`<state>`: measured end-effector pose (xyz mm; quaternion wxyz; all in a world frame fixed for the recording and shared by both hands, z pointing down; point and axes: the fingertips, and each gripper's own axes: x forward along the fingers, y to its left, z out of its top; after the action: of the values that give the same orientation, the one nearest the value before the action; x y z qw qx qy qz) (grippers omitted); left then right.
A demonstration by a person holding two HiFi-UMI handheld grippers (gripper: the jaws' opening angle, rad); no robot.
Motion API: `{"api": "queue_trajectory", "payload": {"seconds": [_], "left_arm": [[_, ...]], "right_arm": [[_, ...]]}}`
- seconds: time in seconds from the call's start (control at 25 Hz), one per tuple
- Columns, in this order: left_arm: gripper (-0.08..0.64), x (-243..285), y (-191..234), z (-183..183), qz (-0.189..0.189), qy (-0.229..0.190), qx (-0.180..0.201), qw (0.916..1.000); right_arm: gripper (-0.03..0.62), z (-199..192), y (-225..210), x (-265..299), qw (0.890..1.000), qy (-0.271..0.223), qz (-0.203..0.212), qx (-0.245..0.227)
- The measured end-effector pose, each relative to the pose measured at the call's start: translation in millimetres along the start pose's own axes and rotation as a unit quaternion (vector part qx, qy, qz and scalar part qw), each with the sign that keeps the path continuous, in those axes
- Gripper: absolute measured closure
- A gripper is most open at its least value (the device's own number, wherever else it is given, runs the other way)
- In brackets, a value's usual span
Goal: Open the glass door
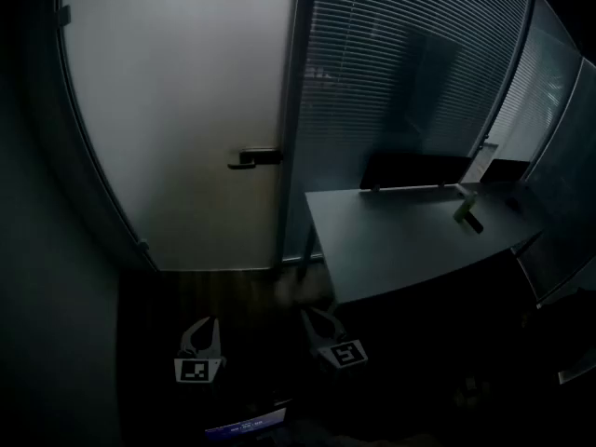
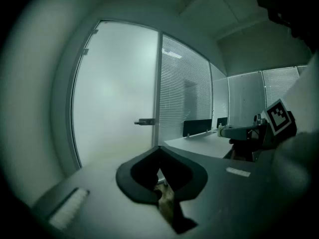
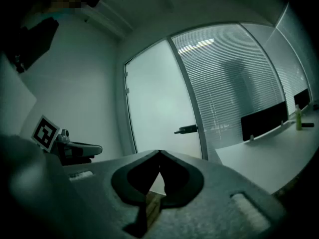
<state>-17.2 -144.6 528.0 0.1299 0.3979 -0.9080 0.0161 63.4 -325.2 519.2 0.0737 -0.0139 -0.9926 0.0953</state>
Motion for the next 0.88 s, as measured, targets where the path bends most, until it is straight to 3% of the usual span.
{"api": "queue_trajectory", "payload": {"seconds": [0.44,0.88], "left_arm": [[0.557,35,-12,8,-0.002,-0.009,0.016,0.9998],[0.557,54,-17,25,-0.009,-0.020,0.066,0.9976]], "right_arm": [[0.591,8,-31,14,1.000,-0.015,0.006,-0.003],[0.591,3,-55,10,1.000,-0.017,-0.001,0.007]]}}
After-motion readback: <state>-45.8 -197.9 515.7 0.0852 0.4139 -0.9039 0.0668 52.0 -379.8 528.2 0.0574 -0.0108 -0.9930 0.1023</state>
